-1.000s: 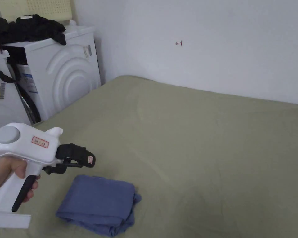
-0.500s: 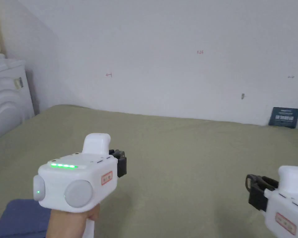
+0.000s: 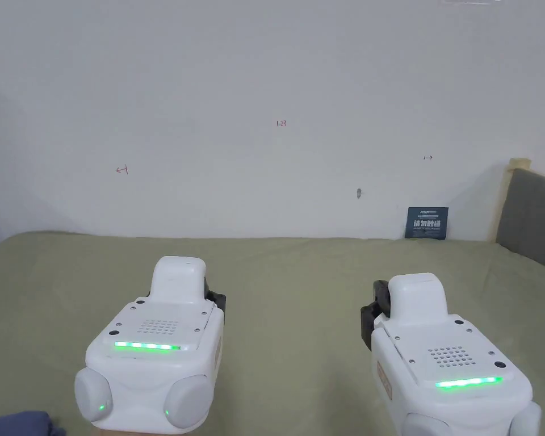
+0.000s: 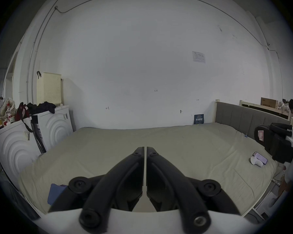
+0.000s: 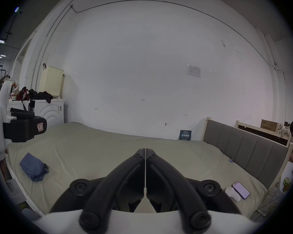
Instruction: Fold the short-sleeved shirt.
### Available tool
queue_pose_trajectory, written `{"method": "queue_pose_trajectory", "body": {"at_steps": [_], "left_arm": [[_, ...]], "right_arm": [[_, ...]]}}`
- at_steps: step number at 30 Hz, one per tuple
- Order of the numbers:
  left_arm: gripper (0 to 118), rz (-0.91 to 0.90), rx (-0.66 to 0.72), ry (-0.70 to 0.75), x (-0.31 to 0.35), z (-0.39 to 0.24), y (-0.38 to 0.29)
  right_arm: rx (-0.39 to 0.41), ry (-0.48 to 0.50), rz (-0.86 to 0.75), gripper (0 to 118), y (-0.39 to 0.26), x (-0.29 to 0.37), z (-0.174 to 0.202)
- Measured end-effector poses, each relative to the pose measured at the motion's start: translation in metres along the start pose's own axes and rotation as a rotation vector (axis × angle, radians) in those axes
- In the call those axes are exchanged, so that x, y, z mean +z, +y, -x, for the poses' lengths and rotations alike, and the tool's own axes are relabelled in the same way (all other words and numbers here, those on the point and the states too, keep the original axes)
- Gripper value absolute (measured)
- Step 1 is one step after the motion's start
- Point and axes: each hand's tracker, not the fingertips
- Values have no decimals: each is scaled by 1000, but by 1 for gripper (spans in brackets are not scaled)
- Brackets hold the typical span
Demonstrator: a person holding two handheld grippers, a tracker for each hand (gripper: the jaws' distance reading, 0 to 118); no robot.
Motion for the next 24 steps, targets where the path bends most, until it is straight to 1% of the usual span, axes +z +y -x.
{"method": "queue_pose_trajectory", "body": {"at_steps": [5,10,12,13,14,15,16,17,18,20,24], "left_arm": [[2,0,-6,10,2,2,3],[2,-3,-23,20,2,0,4],[3,-2,-19,24,2,1,4],[9,-4,-21,33,1,1,4],[37,-9,-29,45,2,1,3],[76,-10,-36,50,1,1,3],[111,-5,-39,56,-1,2,3],[118,12,-30,58,-3,3,2],[118,-15,-17,43,-2,4,-3],[118,-7,-33,65,-7,1,-3],[118,4,-20,60,-5,1,2]], "right_arm": [[-27,-7,5,3,-1,-1,-6],[-18,-20,-1,3,-2,0,-11],[-27,-25,-5,4,-1,0,-14],[-34,-28,-5,10,-1,0,-15],[-35,-28,-2,37,-1,-1,-17],[-33,-31,0,70,-1,-1,-18],[-27,-30,6,98,-1,-2,-20],[-27,-25,15,118,-1,-4,-22],[-28,-28,14,118,-2,-4,-23],[-29,-28,-3,118,-2,0,-23],[-20,-31,1,118,2,0,-23]]}}
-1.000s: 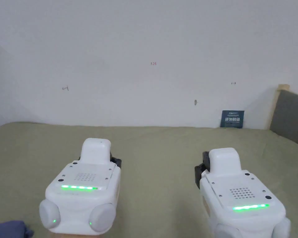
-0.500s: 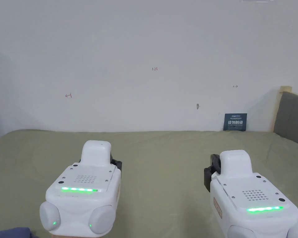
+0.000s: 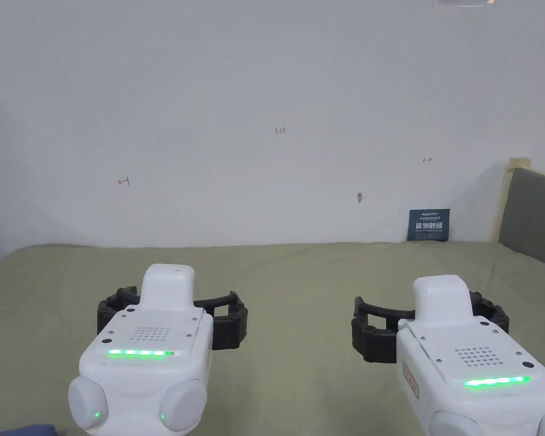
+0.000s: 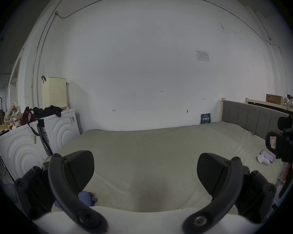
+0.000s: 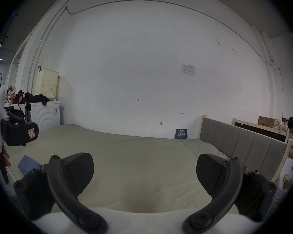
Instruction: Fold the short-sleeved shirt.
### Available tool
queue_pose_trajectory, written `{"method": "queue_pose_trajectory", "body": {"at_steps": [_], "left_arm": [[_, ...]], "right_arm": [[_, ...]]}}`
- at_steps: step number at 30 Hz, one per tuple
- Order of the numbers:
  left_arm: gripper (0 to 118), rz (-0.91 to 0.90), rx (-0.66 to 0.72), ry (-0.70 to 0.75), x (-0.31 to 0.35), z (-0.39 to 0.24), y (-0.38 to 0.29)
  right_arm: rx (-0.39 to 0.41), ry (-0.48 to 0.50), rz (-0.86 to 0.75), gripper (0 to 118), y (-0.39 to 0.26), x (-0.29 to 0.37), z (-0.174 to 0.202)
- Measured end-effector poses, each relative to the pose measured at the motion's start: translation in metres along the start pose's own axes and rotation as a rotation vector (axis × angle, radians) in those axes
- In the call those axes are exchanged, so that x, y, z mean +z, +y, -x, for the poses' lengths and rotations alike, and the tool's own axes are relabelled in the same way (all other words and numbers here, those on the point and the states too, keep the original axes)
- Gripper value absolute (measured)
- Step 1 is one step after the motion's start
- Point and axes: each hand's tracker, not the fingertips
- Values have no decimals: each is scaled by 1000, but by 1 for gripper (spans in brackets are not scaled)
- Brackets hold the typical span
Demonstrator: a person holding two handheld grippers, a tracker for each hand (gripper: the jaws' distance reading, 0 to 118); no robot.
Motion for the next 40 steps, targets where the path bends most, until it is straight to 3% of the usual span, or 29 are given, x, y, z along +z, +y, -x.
{"method": "queue_pose_trajectory", "body": {"at_steps": [4,19,24,28,34,40], "left_arm": [[118,45,-29,45,-1,-4,4],[118,94,26,-42,5,-5,14],[118,107,-53,-18,7,-13,18],[118,93,91,-68,6,-4,22],[118,5,-54,115,9,-14,15],[118,28,-8,30,9,-6,15]], "right_arm": [[-2,1,-2,118,2,0,1],[-52,31,26,118,4,-1,1],[-68,38,28,118,5,1,1],[-63,41,27,118,6,2,2],[-64,43,29,118,6,1,1],[-61,40,20,118,6,0,2]]}}
